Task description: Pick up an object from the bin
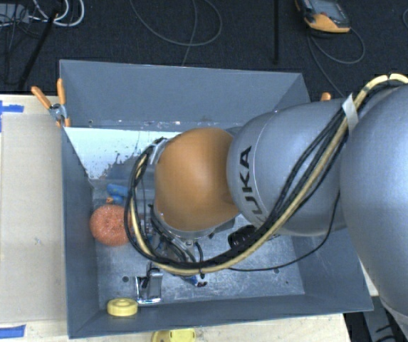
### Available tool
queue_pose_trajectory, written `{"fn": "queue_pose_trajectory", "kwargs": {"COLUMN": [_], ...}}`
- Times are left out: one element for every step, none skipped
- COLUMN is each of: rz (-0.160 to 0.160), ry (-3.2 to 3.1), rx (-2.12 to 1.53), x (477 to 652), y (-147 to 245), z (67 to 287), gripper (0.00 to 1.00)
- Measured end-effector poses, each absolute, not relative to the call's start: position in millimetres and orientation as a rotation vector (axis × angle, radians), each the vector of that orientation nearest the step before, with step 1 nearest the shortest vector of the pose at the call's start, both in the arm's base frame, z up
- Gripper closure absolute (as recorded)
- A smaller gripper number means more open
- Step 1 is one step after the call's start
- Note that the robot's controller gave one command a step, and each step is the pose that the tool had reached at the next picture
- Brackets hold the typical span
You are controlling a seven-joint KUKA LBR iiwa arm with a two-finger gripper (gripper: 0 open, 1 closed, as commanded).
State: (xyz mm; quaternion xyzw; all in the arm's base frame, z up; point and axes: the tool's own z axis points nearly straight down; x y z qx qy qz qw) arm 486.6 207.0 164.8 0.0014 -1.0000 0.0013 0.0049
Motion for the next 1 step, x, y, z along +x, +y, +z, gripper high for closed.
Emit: {"fn": "queue_pose_trajectory", "kwargs": {"rz": [0.001], "ry": [-3.139], "rx": [-0.003], "x": [488.6], "y": [206.0], "z": [169.4], "gripper": [0.0]}}
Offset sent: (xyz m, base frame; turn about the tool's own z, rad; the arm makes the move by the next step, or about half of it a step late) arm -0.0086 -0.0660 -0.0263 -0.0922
